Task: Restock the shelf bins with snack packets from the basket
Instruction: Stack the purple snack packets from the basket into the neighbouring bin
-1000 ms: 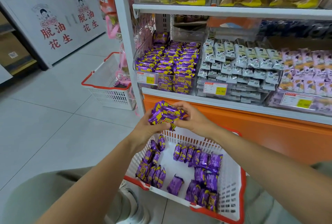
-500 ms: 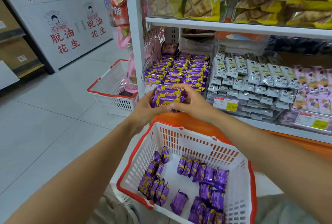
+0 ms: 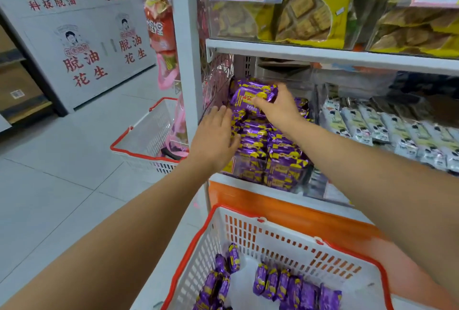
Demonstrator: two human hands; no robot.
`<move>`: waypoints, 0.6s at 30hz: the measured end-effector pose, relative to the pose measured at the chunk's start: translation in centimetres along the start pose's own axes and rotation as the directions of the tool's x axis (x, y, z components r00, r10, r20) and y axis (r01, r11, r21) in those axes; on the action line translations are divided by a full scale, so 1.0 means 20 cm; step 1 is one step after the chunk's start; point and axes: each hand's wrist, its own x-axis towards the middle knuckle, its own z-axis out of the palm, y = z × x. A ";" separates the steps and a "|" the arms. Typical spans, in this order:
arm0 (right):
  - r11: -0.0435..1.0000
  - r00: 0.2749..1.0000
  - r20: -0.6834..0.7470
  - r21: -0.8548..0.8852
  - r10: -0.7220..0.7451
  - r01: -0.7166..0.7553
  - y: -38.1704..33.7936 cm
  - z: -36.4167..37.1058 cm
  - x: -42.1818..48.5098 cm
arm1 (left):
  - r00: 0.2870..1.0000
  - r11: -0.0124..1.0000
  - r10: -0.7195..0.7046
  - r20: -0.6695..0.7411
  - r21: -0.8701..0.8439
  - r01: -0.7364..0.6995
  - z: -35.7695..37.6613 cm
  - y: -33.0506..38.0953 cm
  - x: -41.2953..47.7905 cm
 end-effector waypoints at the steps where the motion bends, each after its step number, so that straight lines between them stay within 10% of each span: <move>1: 1.000 1.000 -0.008 -0.013 -0.002 0.002 0.03 0.02 0.05 | 0.999 0.997 0.002 0.036 0.076 -0.005 0.03 -0.02 0.03; 18: 0.947 0.997 0.046 -0.319 0.057 -0.039 0.21 0.34 0.44 | 0.998 0.973 -0.064 -0.010 0.223 0.065 0.18 -0.06 0.15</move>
